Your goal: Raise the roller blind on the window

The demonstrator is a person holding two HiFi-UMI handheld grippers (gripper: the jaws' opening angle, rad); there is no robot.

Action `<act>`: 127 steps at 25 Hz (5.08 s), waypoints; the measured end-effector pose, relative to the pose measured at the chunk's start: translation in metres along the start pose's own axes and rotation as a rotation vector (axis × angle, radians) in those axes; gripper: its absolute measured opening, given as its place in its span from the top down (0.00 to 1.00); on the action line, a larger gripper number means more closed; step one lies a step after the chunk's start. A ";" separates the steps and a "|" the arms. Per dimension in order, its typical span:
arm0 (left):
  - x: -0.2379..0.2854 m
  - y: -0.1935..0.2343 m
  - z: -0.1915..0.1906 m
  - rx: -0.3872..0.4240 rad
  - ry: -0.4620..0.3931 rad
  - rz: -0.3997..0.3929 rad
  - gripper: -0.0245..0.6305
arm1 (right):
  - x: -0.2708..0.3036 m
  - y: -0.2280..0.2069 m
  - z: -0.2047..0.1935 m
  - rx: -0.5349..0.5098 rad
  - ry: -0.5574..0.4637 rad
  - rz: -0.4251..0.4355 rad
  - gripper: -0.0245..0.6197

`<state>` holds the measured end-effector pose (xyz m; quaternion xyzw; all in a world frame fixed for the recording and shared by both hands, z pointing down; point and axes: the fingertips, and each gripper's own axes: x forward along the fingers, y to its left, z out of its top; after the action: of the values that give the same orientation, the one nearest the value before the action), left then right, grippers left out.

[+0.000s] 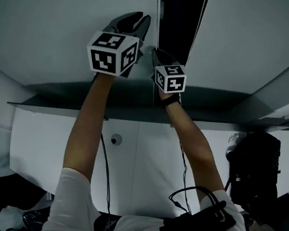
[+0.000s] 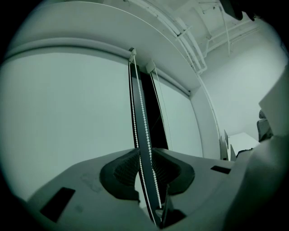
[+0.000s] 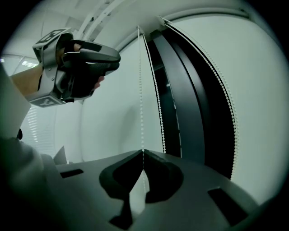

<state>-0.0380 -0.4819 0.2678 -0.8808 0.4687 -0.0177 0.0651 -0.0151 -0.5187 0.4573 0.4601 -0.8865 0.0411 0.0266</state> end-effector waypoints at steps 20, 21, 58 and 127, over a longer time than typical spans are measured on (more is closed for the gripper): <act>0.000 -0.025 0.043 -0.003 -0.038 0.001 0.92 | -0.056 0.078 -0.019 0.069 -0.050 0.087 0.95; -0.002 -0.026 0.044 -0.020 -0.042 0.000 0.94 | -0.058 0.078 -0.019 0.076 -0.052 0.090 0.95; -0.065 -0.059 -0.057 -0.120 -0.118 0.008 0.96 | -0.136 0.115 -0.108 0.034 0.160 0.166 0.95; -0.190 -0.160 -0.252 -0.367 0.228 -0.048 0.96 | -0.131 0.091 0.092 -0.020 -0.075 0.113 0.95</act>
<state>-0.0355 -0.2605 0.5439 -0.8811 0.4472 -0.0331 -0.1503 -0.0151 -0.3694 0.3497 0.4104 -0.9118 0.0163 -0.0041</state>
